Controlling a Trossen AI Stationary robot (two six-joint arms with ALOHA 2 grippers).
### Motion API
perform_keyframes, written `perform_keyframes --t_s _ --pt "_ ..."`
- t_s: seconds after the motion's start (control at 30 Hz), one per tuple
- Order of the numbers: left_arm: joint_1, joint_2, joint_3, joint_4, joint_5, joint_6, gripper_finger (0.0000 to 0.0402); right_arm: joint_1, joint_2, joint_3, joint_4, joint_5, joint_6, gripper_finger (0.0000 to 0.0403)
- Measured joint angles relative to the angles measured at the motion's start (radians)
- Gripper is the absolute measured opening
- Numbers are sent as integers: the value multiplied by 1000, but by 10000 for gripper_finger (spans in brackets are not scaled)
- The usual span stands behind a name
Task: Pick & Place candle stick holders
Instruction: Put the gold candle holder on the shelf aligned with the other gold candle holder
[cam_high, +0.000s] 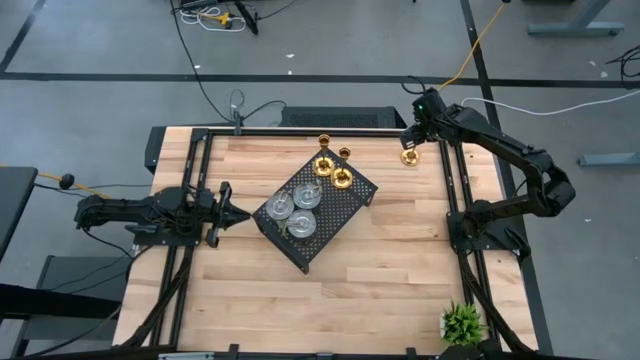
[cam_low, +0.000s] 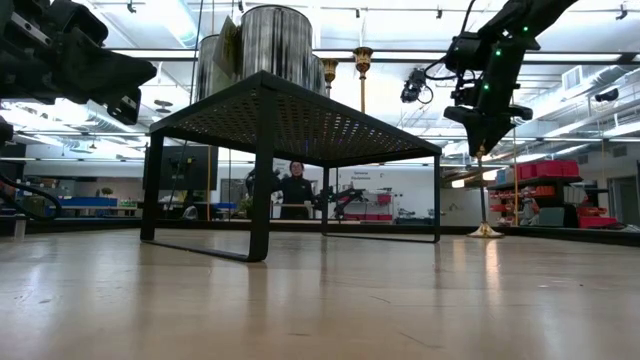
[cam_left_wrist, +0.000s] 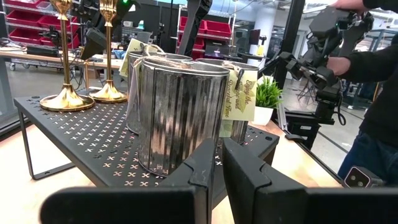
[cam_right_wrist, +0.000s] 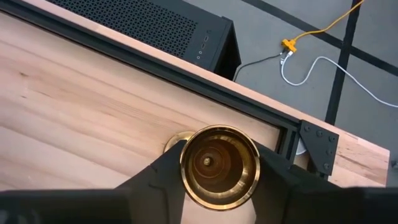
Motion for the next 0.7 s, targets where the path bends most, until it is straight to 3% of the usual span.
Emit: perform_keyframes --t_s 0.37,0.7 --pt "0 0 0 0 0 0 39 1 -61 -1 -1 -3 -17 135" --pt "0 0 0 0 0 0 39 1 -158 -1 -33 -148 -44 134"
